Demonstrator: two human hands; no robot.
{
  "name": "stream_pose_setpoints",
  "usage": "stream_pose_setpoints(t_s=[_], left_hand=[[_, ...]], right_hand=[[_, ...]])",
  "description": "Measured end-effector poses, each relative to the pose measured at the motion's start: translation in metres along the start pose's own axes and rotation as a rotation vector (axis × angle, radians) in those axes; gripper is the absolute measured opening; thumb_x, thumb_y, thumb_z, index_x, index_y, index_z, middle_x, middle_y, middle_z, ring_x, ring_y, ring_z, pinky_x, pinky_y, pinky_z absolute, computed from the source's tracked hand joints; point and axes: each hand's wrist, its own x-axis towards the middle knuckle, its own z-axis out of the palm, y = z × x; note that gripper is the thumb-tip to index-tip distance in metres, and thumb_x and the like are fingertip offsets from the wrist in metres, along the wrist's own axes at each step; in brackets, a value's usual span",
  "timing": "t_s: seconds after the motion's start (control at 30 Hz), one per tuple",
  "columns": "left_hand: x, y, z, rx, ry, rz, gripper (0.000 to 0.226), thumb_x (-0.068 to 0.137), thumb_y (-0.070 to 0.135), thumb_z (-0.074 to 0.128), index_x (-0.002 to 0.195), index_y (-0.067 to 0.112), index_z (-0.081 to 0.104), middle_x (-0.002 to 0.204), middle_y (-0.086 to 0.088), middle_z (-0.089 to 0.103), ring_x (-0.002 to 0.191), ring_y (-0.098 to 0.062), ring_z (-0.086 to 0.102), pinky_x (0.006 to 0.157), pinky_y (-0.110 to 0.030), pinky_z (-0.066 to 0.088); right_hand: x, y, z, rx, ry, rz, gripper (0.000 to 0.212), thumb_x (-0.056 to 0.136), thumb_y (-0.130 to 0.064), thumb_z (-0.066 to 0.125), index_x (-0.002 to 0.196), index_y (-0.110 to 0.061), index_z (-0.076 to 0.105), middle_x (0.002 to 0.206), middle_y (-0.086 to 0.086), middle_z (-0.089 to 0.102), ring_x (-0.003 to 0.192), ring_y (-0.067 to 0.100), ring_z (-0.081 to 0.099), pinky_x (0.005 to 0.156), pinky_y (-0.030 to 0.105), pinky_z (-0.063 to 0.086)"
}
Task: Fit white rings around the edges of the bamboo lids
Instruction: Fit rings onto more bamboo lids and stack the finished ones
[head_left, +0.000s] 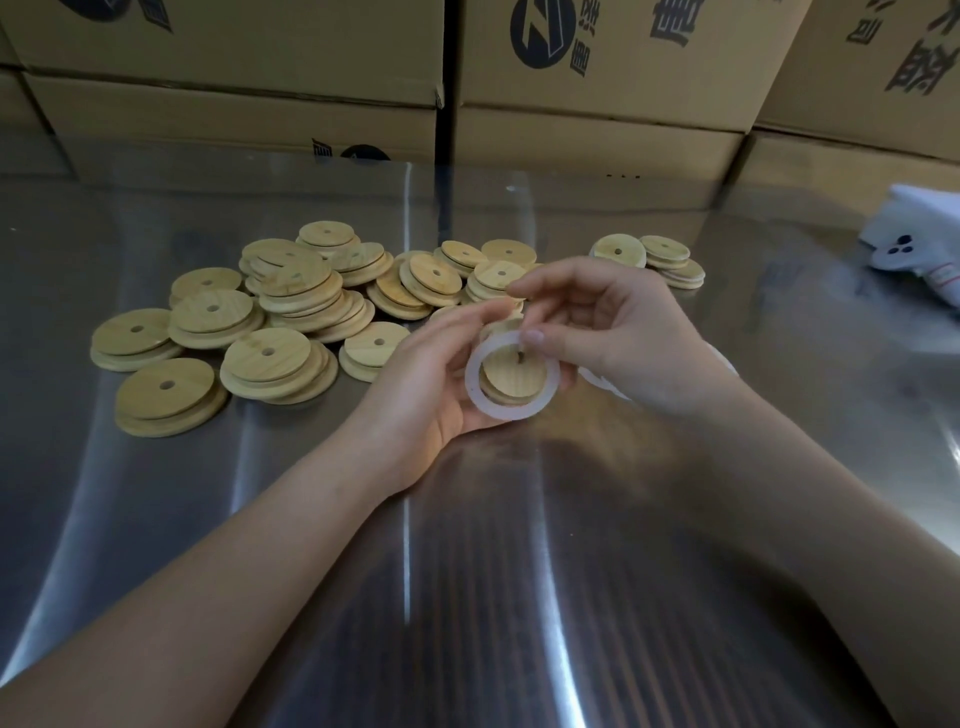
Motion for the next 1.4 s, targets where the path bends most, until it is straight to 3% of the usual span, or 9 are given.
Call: stream_pose_setpoints(t_s=[0.13, 0.23, 0.3, 0.4, 0.57, 0.7, 0.9, 1.17, 1.4], left_hand=[[-0.003, 0.001, 0.001, 0.098, -0.030, 0.017, 0.047, 0.087, 0.046, 0.055, 0.124, 0.020, 0.064, 0.122, -0.007, 0.068, 0.111, -0.025, 0.067, 0.087, -0.049, 0.057], [-0.004, -0.002, 0.002, 0.183, -0.025, 0.088, 0.037, 0.080, 0.026, 0.070, 0.117, 0.024, 0.068, 0.118, -0.004, 0.069, 0.109, -0.023, 0.068, 0.084, -0.047, 0.059], [-0.003, -0.006, 0.002, 0.244, -0.012, 0.137, 0.034, 0.088, 0.007, 0.068, 0.115, 0.027, 0.068, 0.110, -0.004, 0.072, 0.102, -0.022, 0.070, 0.081, -0.046, 0.060], [-0.003, -0.007, 0.002, 0.302, -0.001, 0.209, 0.040, 0.091, -0.001, 0.063, 0.118, 0.028, 0.065, 0.108, -0.004, 0.071, 0.099, -0.021, 0.071, 0.076, -0.042, 0.062], [-0.003, -0.008, 0.002, 0.433, 0.011, 0.331, 0.045, 0.091, -0.003, 0.062, 0.116, 0.035, 0.061, 0.099, -0.009, 0.072, 0.093, -0.025, 0.070, 0.075, -0.047, 0.061], [-0.004, -0.009, 0.000, 0.490, -0.007, 0.385, 0.044, 0.092, -0.003, 0.059, 0.120, 0.032, 0.057, 0.091, -0.005, 0.072, 0.087, -0.023, 0.070, 0.076, -0.047, 0.061], [-0.005, -0.009, 0.000, 0.534, -0.016, 0.447, 0.040, 0.093, -0.002, 0.059, 0.111, 0.034, 0.060, 0.099, -0.002, 0.070, 0.088, -0.027, 0.069, 0.071, -0.048, 0.060], [-0.004, -0.009, -0.002, 0.543, -0.053, 0.461, 0.044, 0.094, -0.001, 0.059, 0.118, 0.035, 0.062, 0.114, 0.000, 0.065, 0.096, -0.020, 0.068, 0.070, -0.035, 0.061], [-0.003, -0.009, -0.004, 0.467, -0.023, 0.408, 0.035, 0.093, -0.001, 0.059, 0.111, 0.028, 0.065, 0.101, 0.003, 0.073, 0.091, -0.017, 0.071, 0.070, -0.043, 0.062]], right_hand=[[0.000, 0.004, 0.004, -0.102, 0.076, -0.052, 0.030, 0.084, 0.009, 0.066, 0.104, -0.013, 0.064, 0.079, 0.011, 0.065, 0.065, 0.015, 0.057, 0.047, 0.023, 0.048], [0.000, 0.005, 0.005, -0.124, 0.105, -0.078, 0.029, 0.084, 0.007, 0.067, 0.105, -0.012, 0.063, 0.080, 0.007, 0.066, 0.063, 0.015, 0.055, 0.048, 0.019, 0.045], [0.001, 0.006, 0.005, -0.130, 0.111, -0.083, 0.029, 0.084, 0.006, 0.068, 0.105, -0.013, 0.064, 0.080, 0.006, 0.066, 0.063, 0.015, 0.055, 0.049, 0.018, 0.045], [0.001, 0.007, 0.004, -0.146, 0.120, -0.083, 0.030, 0.084, 0.005, 0.067, 0.105, -0.016, 0.063, 0.081, 0.007, 0.066, 0.061, 0.014, 0.054, 0.048, 0.021, 0.046], [0.001, 0.008, 0.002, -0.174, 0.139, -0.082, 0.031, 0.083, 0.001, 0.068, 0.105, -0.021, 0.063, 0.081, 0.009, 0.067, 0.061, 0.015, 0.054, 0.047, 0.025, 0.047], [0.002, 0.009, 0.002, -0.182, 0.160, -0.074, 0.032, 0.082, 0.000, 0.068, 0.107, -0.020, 0.063, 0.079, 0.005, 0.067, 0.065, 0.013, 0.057, 0.057, 0.021, 0.048], [0.003, 0.007, 0.000, -0.157, 0.162, -0.059, 0.034, 0.082, -0.001, 0.067, 0.108, -0.021, 0.062, 0.077, -0.002, 0.066, 0.069, 0.011, 0.061, 0.064, 0.023, 0.050], [0.002, 0.005, -0.002, -0.145, 0.164, -0.031, 0.035, 0.084, 0.005, 0.066, 0.109, -0.018, 0.062, 0.077, 0.001, 0.066, 0.068, 0.017, 0.061, 0.065, 0.027, 0.053], [0.002, 0.000, -0.004, -0.159, 0.134, 0.019, 0.036, 0.084, 0.007, 0.067, 0.111, -0.017, 0.060, 0.077, 0.004, 0.067, 0.068, 0.018, 0.063, 0.067, 0.031, 0.056]])
